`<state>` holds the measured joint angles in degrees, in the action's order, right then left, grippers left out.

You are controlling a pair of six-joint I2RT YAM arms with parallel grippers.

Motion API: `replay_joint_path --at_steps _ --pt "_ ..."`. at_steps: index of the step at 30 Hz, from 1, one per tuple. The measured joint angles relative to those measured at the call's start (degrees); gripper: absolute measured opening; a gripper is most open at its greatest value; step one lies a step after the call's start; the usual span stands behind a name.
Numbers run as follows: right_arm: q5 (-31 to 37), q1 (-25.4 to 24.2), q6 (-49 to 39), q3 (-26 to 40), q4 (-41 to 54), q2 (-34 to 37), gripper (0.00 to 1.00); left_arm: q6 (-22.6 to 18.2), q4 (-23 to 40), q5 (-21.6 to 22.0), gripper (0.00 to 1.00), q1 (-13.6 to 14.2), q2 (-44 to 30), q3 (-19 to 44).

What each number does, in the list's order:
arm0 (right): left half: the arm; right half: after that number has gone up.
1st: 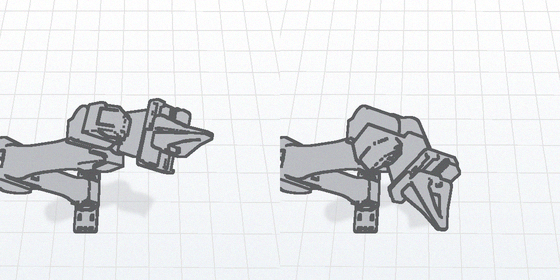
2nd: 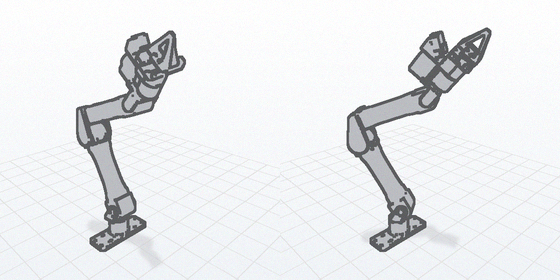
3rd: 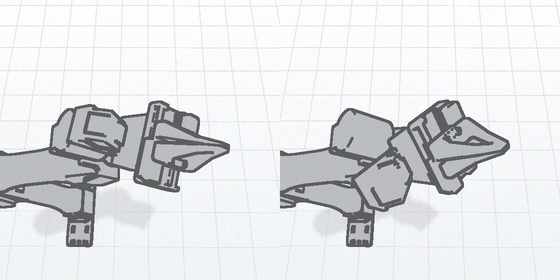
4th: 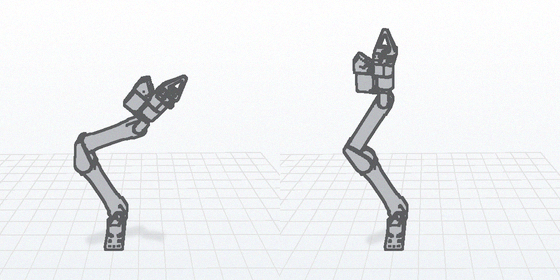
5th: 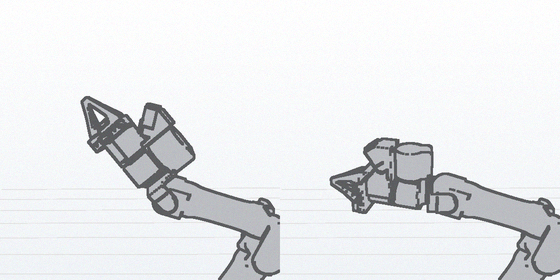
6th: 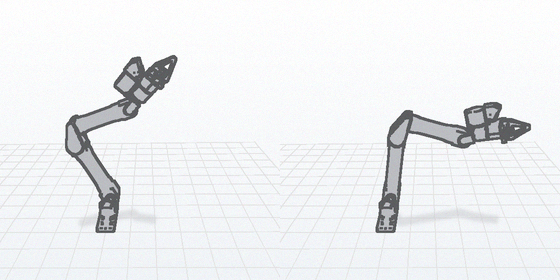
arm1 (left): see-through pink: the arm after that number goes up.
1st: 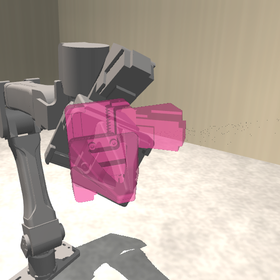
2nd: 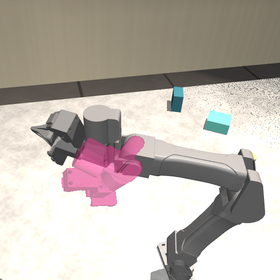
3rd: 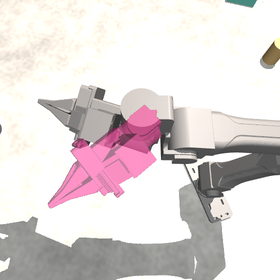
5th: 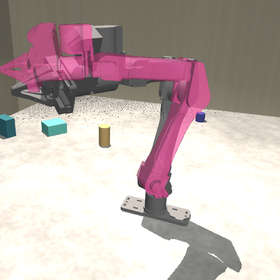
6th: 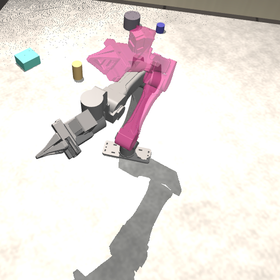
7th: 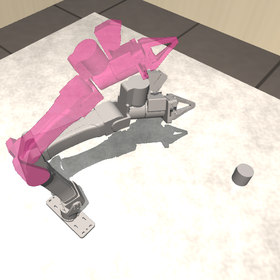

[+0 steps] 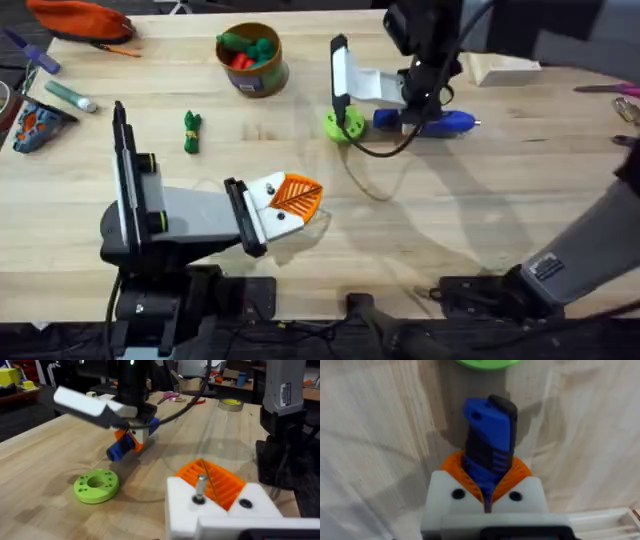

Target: Pick up the gripper from the table and insert it into the empty holder that is missing its gripper. Then pick up a screw, insert it into the mounting hole, and use the screwdriver to tighten it. Finally, clean up the table by picking up the vegetable and placing it into the bucket.

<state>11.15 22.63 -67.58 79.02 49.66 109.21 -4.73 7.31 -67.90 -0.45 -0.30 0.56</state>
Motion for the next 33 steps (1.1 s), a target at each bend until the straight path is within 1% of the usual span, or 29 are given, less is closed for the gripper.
replay_joint_path --at_steps 4,12,13,19,20,22,29,33 --pt "0.1 0.0 -0.1 0.0 -0.1 2.1 0.021 0.0 0.0 0.0 0.008 0.0 0.0 0.0" --pt "0.2 0.0 -0.2 0.1 -0.1 2.2 0.021 0.0 0.0 0.0 0.008 0.0 0.0 0.0" --pt "0.2 0.0 -0.1 0.1 -0.2 2.2 0.053 0.0 0.0 0.0 0.008 0.0 0.0 0.0" --pt "2.9 0.0 -0.2 1.1 -0.6 2.0 0.912 0.0 0.0 0.0 0.008 0.0 0.0 0.0" --pt "3.2 0.0 -0.3 1.2 -0.6 2.0 0.966 0.0 0.0 0.0 0.008 0.0 0.0 0.0" --pt "3.6 0.0 -0.3 1.2 -0.5 1.9 0.990 0.0 0.0 0.0 0.008 0.0 0.0 0.0" --pt "4.3 0.8 1.2 1.2 -0.2 1.5 0.991 0.0 0.0 0.0 0.008 0.0 0.0 0.0" --pt "4.2 1.9 2.9 1.2 0.0 -2.2 0.991 0.0 0.0 0.0 0.008 0.0 0.0 0.0"
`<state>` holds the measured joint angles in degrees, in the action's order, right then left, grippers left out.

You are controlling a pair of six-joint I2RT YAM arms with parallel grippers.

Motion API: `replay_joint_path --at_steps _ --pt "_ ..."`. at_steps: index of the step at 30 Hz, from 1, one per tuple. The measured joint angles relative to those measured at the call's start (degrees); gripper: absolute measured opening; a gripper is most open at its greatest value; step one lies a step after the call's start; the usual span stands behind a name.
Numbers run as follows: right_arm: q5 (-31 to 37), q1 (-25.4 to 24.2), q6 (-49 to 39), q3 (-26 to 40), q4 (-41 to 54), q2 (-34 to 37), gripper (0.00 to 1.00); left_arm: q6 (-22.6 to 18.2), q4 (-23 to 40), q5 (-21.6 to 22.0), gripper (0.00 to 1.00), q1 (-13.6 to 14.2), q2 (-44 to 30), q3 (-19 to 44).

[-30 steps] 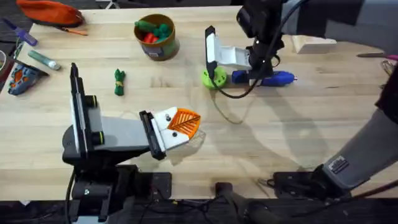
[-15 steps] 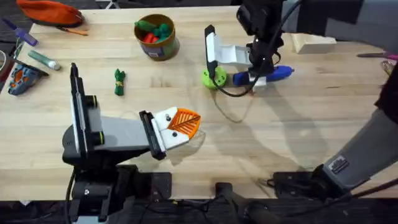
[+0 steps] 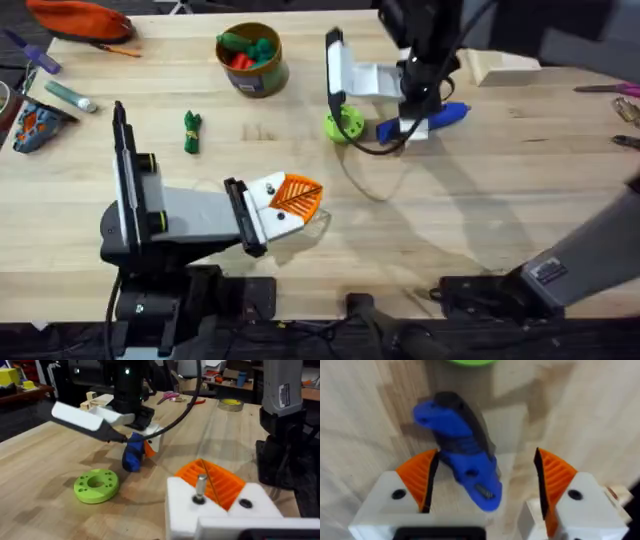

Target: Pick up the gripper from the table and insert it into the empty holder that is missing its gripper. Then pick up a screw, insert it into the mounting hole, and use the screwdriver to tighten it. Finally, clean up the table by picking up the vegetable and placing it into the bucket.

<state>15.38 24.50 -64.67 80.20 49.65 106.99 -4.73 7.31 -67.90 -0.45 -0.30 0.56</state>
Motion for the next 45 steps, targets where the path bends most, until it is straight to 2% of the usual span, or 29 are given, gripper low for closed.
replay_joint_path --at_steps 4,10,19,26,31,33,39,45 --pt "-1.3 0.6 1.9 0.0 -0.2 -6.9 0.992 0.0 0.0 0.0 0.008 0.0 0.0 0.0" --pt "-7.6 0.5 7.4 0.1 -0.5 -18.4 0.991 0.0 0.0 0.0 0.008 0.0 0.0 0.0" --pt "-13.2 0.5 27.1 0.7 -5.0 -34.2 0.992 0.0 0.0 0.0 0.008 0.0 0.0 0.0" --pt "-11.8 0.5 44.6 0.8 -1.5 -45.6 0.991 0.0 0.0 0.0 0.008 0.0 0.0 0.0" --pt "-9.2 0.5 52.5 0.0 2.0 -52.3 0.992 0.0 0.0 0.0 0.008 0.0 0.0 0.0" --pt "-8.6 0.5 54.6 -2.2 1.1 -55.6 0.991 0.0 0.0 0.0 0.008 0.0 0.0 0.0" --pt "-6.4 0.4 60.4 -14.9 -3.3 -66.3 0.991 0.0 0.0 0.0 0.008 0.0 0.0 0.0" --pt "-5.7 0.4 65.7 -26.6 -4.5 -70.6 0.991 0.0 0.0 0.0 0.008 0.0 0.0 0.0"
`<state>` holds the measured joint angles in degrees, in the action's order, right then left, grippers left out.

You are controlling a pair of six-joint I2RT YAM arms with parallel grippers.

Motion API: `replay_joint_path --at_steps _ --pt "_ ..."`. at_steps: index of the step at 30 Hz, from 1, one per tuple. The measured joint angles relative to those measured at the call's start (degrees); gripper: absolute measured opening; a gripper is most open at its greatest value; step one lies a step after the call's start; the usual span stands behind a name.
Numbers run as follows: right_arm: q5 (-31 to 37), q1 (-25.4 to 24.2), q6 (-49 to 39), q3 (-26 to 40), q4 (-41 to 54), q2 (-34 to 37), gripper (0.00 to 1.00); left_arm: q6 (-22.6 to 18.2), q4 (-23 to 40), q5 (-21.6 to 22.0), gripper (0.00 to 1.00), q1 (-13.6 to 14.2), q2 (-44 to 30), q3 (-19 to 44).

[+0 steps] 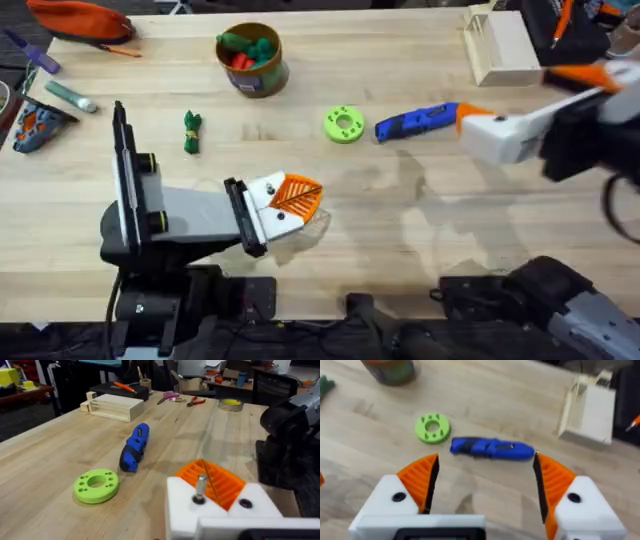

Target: Pick up the gripper from the table and insert it into the empty holder that is missing its gripper. Then pick up a screw, insert it into the mounting hole, and use the screwdriver to tighten it. Finally, clean up the table by picking up the vegetable and placing it into the bucket.

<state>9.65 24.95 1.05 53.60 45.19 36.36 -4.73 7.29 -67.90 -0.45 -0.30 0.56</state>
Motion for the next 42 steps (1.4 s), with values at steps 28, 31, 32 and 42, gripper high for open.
replay_joint_path --at_steps 28,31,32,42 --pt "0.0 0.0 3.3 -5.0 -4.2 0.0 0.992 6.7 7.1 11.0 0.986 0.0 0.0 4.3" --pt "0.0 0.0 3.3 -5.0 -4.5 0.0 0.992 6.2 19.9 17.0 0.986 0.0 -0.1 11.5" --pt "0.0 0.0 3.3 -5.0 -4.5 0.0 0.992 5.4 24.2 19.1 0.986 0.0 -0.4 14.6" --pt "0.0 0.0 3.3 -5.0 -5.6 0.0 0.991 -1.4 51.3 35.7 0.986 0.0 -15.6 44.5"
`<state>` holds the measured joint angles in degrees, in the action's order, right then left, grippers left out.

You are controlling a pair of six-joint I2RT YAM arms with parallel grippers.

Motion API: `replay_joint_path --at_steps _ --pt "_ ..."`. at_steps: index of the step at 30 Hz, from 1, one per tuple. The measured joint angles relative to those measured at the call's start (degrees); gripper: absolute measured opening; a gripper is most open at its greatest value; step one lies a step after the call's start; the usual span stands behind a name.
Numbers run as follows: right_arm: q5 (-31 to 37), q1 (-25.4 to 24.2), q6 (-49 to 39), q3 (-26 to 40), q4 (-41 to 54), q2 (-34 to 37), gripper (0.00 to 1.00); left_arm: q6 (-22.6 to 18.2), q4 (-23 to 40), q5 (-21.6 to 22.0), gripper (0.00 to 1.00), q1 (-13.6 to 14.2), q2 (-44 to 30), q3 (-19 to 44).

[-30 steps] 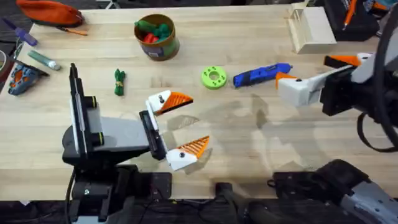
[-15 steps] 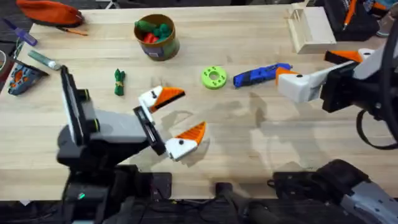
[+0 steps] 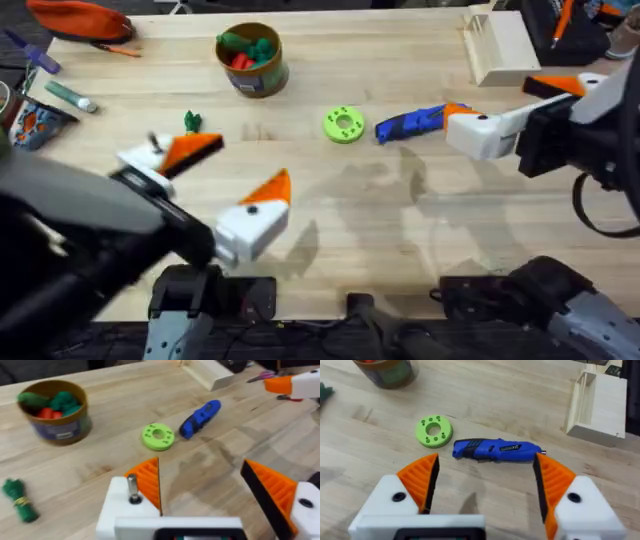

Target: Pick up the gripper from the table and insert it into the empty holder that is missing its gripper. Then pick up a screw, insert it into the mounting hole, and use the screwdriver to tighten it. Finally, clean up the table by picking up the vegetable and placing it into the bucket.

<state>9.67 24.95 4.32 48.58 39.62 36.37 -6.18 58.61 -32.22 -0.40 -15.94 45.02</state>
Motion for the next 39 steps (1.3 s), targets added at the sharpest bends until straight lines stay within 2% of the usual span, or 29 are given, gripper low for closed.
replay_joint_path --at_steps 7,13,15,20,25,28,33,39 --pt "0.0 0.0 0.0 0.0 0.0 0.0 0.990 -1.1 5.6 6.0 0.986 0.0 -16.2 13.3" --pt "0.0 0.0 0.0 0.0 0.0 0.0 0.991 -1.0 6.0 7.1 0.986 0.0 -24.6 18.7" --pt "0.0 0.0 0.0 0.0 0.0 0.0 0.992 -0.6 7.0 8.7 0.985 0.0 -26.2 20.4" --pt "0.0 0.0 0.0 0.0 0.0 0.0 0.991 3.7 15.0 18.1 0.985 0.0 -32.1 26.9" --pt "0.0 0.0 0.0 0.0 0.0 0.0 0.991 7.6 23.7 25.8 0.985 0.0 -44.9 34.0" --pt "0.0 0.0 0.0 0.0 0.0 0.0 0.992 8.5 26.1 28.9 0.985 -0.1 -53.5 37.3" --pt "0.0 0.0 0.0 0.0 0.0 0.0 0.991 8.6 25.0 32.0 0.986 -2.9 -64.3 39.5" --pt "0.0 0.0 0.0 0.0 0.0 0.0 0.993 6.3 24.4 33.2 0.986 -9.4 -70.1 39.5"
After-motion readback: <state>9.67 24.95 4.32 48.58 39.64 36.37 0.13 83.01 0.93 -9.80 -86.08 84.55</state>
